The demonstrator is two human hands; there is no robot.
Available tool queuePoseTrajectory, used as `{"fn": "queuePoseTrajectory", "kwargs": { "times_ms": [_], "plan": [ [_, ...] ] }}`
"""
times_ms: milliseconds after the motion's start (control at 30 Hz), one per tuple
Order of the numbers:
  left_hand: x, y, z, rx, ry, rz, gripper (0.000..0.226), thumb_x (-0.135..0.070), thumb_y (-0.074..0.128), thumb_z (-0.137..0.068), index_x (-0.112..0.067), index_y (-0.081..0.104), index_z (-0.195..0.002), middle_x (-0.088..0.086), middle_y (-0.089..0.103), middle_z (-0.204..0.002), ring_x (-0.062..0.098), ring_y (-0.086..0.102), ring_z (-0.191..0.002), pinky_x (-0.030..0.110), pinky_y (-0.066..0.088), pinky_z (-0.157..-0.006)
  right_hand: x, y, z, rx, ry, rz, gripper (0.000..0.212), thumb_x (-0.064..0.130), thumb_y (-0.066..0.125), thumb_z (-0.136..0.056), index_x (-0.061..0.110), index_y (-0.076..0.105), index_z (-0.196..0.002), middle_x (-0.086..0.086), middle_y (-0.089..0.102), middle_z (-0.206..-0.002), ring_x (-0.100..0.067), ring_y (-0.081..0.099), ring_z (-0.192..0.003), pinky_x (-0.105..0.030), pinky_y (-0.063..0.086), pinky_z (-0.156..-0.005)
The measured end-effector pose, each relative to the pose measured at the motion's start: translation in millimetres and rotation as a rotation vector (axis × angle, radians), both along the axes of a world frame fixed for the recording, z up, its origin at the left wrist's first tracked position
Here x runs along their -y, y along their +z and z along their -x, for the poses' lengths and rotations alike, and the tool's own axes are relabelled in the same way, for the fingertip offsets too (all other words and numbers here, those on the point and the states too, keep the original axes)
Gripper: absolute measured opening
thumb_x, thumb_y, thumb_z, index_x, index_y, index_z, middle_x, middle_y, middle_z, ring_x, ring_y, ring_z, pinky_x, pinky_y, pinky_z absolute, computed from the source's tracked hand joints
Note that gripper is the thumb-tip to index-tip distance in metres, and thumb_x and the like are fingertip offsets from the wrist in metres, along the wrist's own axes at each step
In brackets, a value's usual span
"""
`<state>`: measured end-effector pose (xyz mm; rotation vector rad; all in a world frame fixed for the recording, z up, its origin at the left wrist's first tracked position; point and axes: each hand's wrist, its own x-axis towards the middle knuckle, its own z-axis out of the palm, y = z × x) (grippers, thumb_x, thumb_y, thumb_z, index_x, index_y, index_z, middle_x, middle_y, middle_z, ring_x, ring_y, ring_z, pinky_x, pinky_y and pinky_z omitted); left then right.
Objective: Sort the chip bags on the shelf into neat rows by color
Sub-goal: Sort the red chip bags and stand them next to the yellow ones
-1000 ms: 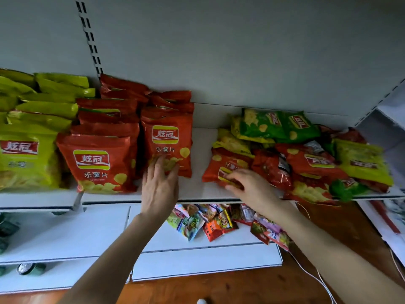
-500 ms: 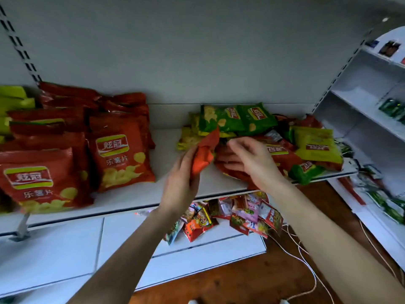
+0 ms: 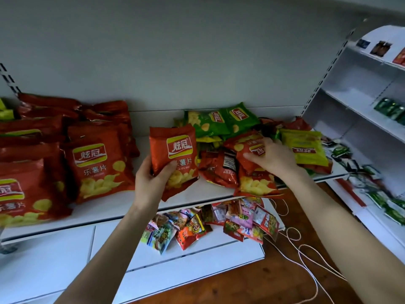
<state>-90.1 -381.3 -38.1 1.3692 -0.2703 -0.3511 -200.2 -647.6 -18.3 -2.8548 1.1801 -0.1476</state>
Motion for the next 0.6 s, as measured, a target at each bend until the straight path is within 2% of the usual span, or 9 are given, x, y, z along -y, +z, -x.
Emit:
{"fn": "queuePoseTrajectory", "kwargs": {
  "times_ms": [67,200,300,367,467,533,600],
  "plan": [
    [2,0,2,-0.026,0.007,-0.001,0.029,-0.016,0.066,-0.085,-0.027,0.053,-0.109,-0.007,0.065,-0.099,0.015,0.064,-0.092,0.033,0.052,-0.081,5,-4,0,-0.013,-0.014,-0.105,0.088,0.072,0.055,-0.071,0.014,0.037,-0.135,-0.014,0.052,-0.129,-0.034,0.052,-0.115,-0.045,0.048,-0.09],
    [7,2,2,-0.085,0.03,0.019,0.032,-0.017,0.065,-0.086,-0.025,0.052,-0.115,-0.006,0.064,-0.102,0.018,0.064,-0.096,0.038,0.052,-0.085,5,2,6,0.104,0.025,-0.158,0.073,0.058,0.065,-0.073,0.014,0.046,-0.128,-0.009,0.058,-0.123,-0.028,0.057,-0.109,-0.04,0.05,-0.085],
    [11,5,4,-0.146,0.074,0.075,0.03,-0.014,0.063,-0.088,-0.024,0.052,-0.114,-0.006,0.064,-0.099,0.016,0.065,-0.09,0.034,0.053,-0.076,-3,28,19,0.244,0.041,-0.311,0.069,0.05,0.069,-0.074,0.014,0.046,-0.129,-0.005,0.056,-0.125,-0.022,0.056,-0.106,-0.029,0.044,-0.078],
    [19,9,7,-0.211,0.079,0.127,0.026,-0.014,0.061,-0.089,-0.024,0.051,-0.111,-0.005,0.064,-0.098,0.015,0.065,-0.085,0.03,0.054,-0.067,-16,43,24,0.388,0.126,-0.377,0.068,0.046,0.071,-0.073,0.015,0.046,-0.129,-0.004,0.055,-0.125,-0.014,0.052,-0.1,-0.026,0.039,-0.077],
    [33,22,18,-0.287,0.016,0.235,0.03,-0.028,0.063,-0.084,-0.023,0.053,-0.112,-0.001,0.069,-0.097,0.017,0.07,-0.082,0.027,0.057,-0.059,-47,48,22,0.48,0.323,-0.38,0.071,0.045,0.072,-0.071,0.016,0.045,-0.13,-0.001,0.052,-0.125,-0.009,0.047,-0.103,-0.025,0.038,-0.085],
    [41,31,24,-0.258,-0.049,0.3,0.036,-0.037,0.063,-0.075,-0.026,0.056,-0.108,0.001,0.072,-0.1,0.019,0.071,-0.086,0.03,0.058,-0.063,-66,42,14,0.465,0.433,-0.355,0.073,0.046,0.072,-0.07,0.017,0.045,-0.13,-0.001,0.049,-0.128,-0.012,0.046,-0.112,-0.028,0.039,-0.093],
    [42,36,27,-0.224,-0.02,0.307,0.041,-0.034,0.066,-0.071,-0.025,0.054,-0.11,0.003,0.07,-0.106,0.019,0.07,-0.091,0.033,0.059,-0.068,-76,36,6,0.47,0.532,-0.316,0.072,0.044,0.074,-0.069,0.017,0.046,-0.13,-0.001,0.046,-0.133,-0.012,0.039,-0.121,-0.032,0.035,-0.103]
  ]
}}
